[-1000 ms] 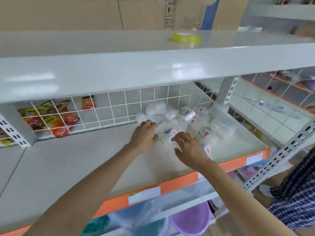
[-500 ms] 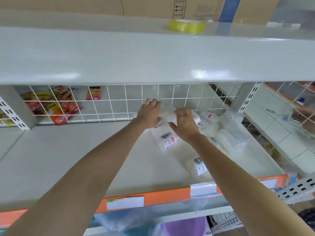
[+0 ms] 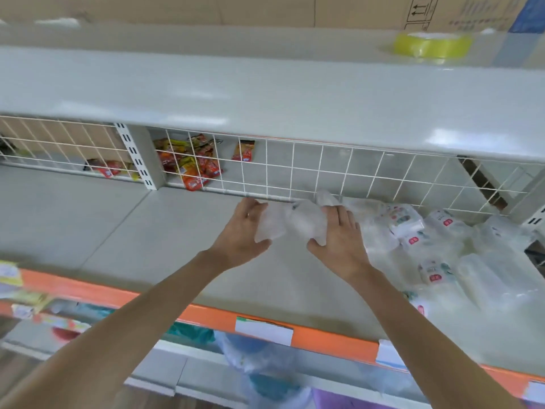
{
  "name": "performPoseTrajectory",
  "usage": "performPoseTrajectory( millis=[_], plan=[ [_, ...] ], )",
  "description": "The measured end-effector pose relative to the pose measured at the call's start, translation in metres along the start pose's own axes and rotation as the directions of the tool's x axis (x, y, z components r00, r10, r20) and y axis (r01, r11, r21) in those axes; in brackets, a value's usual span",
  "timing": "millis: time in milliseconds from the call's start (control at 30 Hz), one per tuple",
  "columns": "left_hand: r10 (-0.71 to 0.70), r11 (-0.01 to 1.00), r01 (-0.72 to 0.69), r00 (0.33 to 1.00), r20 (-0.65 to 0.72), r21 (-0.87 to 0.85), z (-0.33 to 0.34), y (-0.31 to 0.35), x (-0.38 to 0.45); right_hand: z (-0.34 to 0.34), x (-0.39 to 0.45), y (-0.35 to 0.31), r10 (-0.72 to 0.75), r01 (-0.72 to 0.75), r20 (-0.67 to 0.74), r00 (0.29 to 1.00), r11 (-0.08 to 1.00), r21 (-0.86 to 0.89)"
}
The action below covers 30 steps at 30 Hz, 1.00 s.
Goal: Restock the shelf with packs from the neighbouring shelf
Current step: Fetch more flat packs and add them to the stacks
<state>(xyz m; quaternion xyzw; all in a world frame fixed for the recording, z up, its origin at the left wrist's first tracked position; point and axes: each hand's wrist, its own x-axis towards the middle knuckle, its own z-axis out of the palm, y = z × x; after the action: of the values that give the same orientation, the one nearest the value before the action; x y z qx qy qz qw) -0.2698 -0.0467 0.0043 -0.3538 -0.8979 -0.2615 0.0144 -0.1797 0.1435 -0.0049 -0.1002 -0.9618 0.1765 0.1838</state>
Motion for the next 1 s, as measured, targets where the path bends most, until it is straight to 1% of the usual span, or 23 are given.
performPoseTrajectory(
  millis=[100, 200, 300, 367, 633, 800, 867, 1000],
  plan=[
    [-0.064, 0.997, 0.065, 0.998, -0.008, 0.031, -0.016, -0.025, -0.033, 0.016, -0.009, -0.031, -0.091, 0.088, 0.063, 0.994, 0.995, 0.045],
    [-0.113, 0.992, 0.115, 0.993, -0.042, 0.046, -0.027, -0.052, -0.064, 0.031, -0.013, -0.066, -0.188, 0.181, 0.087, 0.978, 0.98, 0.085],
    [-0.185, 0.98, 0.189, 0.98, -0.067, 0.059, -0.043, -0.078, -0.093, 0.047, -0.018, -0.103, -0.253, 0.241, 0.127, 0.959, 0.965, 0.104],
    [-0.205, 0.976, 0.21, 0.975, -0.084, 0.055, -0.057, -0.099, -0.111, 0.061, -0.021, -0.13, -0.285, 0.272, 0.13, 0.95, 0.956, 0.109],
    [-0.245, 0.966, 0.255, 0.957, -0.156, 0.043, -0.131, -0.202, -0.189, 0.119, -0.037, -0.264, -0.34, 0.325, 0.09, 0.936, 0.934, 0.145],
    [-0.275, 0.958, 0.284, 0.947, -0.166, 0.037, -0.176, -0.26, -0.235, 0.155, -0.043, -0.342, -0.327, 0.311, 0.07, 0.942, 0.934, 0.173],
    [-0.31, 0.947, 0.32, 0.932, -0.187, 0.025, -0.191, -0.28, -0.253, 0.168, -0.045, -0.373, -0.329, 0.308, 0.078, 0.941, 0.929, 0.203],
    [-0.386, 0.916, 0.401, 0.887, -0.253, 0.008, -0.219, -0.317, -0.286, 0.194, -0.04, -0.431, -0.385, 0.346, 0.11, 0.916, 0.899, 0.268]
  ],
)
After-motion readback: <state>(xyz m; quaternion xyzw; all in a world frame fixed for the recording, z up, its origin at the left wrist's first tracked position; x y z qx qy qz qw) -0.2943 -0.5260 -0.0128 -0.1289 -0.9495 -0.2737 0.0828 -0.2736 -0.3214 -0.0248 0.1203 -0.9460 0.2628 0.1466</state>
